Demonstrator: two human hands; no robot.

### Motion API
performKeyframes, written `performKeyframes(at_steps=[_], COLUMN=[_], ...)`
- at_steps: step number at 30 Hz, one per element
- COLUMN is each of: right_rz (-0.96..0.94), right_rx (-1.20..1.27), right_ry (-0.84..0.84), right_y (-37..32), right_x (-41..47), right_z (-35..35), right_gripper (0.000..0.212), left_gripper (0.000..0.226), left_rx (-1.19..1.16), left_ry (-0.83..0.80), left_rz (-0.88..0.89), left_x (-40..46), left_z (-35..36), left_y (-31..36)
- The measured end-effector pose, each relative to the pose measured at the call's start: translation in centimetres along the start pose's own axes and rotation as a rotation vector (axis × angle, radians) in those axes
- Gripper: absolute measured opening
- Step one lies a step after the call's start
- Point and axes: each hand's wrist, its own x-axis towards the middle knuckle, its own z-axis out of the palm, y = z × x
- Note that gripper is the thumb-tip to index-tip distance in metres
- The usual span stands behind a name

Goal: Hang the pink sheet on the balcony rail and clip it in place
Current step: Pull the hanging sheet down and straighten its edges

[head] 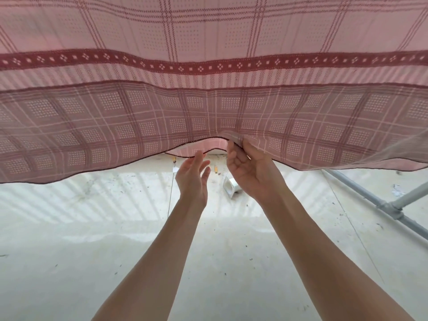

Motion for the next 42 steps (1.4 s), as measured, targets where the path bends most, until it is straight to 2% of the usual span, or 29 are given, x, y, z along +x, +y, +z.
performKeyframes(at_steps=[3, 9, 13, 20, 26, 36, 42], right_rz=[-0.001, 0.037, 0.055, 0.054, -0.027, -0.001, 0.015], right_rx=[0.001, -0.106, -0.184, -0.231, -0.388, -0.265, -0.181], right_ry=[-0.015, 0.043, 0.09, 0.104, 0.179, 0.214, 0.226], right_y=[-0.1, 0.9, 1.9, 2.8, 3.5, 3.8, 4.5], right_x=[-0.4, -1.0, -1.2, -1.3, -0.8, -0.4, 0.0], right_z=[-0.2, -1.6, -3.0, -4.3, -5.0, -6.3, -6.7], right_gripper=[0.038, 0.017, 0.034, 0.019, 0.007, 0.009, 0.012], left_gripper=[0.011, 0.008, 0.008, 0.009, 0.004, 0.01, 0.004], left_rx=[0.096, 0.175, 0.21, 0.22, 0.149, 0.159, 0.21], left_ry=[0.032, -0.002, -0.013, 0.021, -0.109, -0.155, -0.167], left_rz=[-0.024, -0.034, -0.034, -0.091, -0.137, -0.124, -0.146], left_x=[-1.2, -2.9, -3.4, -3.6, -4.8, -5.2, -4.7], left_z=[-1.1, -4.4, -6.2, -6.5, -7.2, -6.7, -6.2], left_y=[-1.2, -2.8, -3.1, -3.1, -3.4, -2.6, -2.0])
